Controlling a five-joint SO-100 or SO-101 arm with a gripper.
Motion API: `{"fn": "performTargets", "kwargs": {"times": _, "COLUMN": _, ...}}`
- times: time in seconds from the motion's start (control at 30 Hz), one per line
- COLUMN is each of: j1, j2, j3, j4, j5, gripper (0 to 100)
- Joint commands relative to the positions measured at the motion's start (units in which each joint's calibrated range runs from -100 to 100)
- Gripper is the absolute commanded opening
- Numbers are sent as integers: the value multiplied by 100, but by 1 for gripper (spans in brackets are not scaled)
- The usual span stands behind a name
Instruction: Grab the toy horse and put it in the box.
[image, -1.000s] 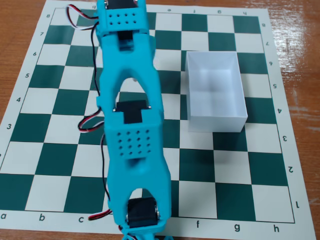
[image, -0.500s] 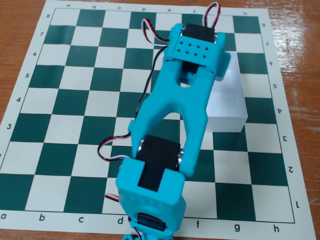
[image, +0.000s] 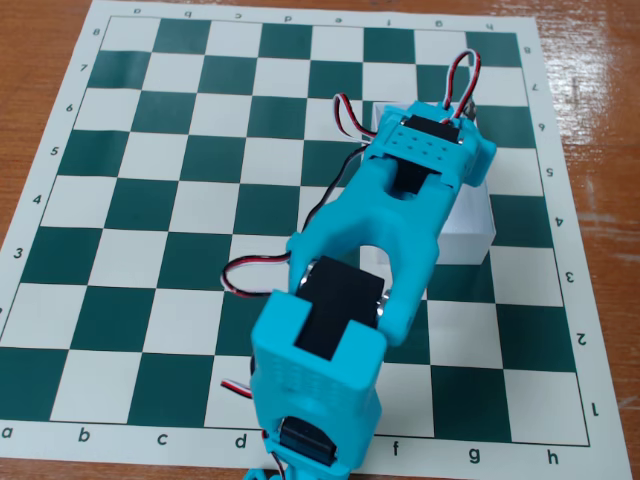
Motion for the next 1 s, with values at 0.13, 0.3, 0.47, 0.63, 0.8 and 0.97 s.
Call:
{"fn": "performTargets", "kwargs": {"times": 0.13, "j1": -258, "j2": 116, "j3": 271, "j4": -659, "j5": 32, "gripper": 18}}
{"fn": "performTargets", "kwargs": {"times": 0.3, "j1": -387, "j2": 231, "j3": 334, "j4": -734, "j5": 76, "gripper": 35}}
{"fn": "performTargets", "kwargs": {"times": 0.47, "j1": -515, "j2": -265, "j3": 835, "j4": -825, "j5": 42, "gripper": 36}}
{"fn": "performTargets", "kwargs": {"times": 0.63, "j1": -687, "j2": -1459, "j3": 1882, "j4": -800, "j5": 27, "gripper": 36}}
{"fn": "performTargets", "kwargs": {"times": 0.8, "j1": -923, "j2": -3026, "j3": 2965, "j4": -293, "j5": -36, "gripper": 36}}
{"fn": "performTargets", "kwargs": {"times": 0.97, "j1": -1173, "j2": -4707, "j3": 3748, "j4": 761, "j5": -61, "gripper": 36}}
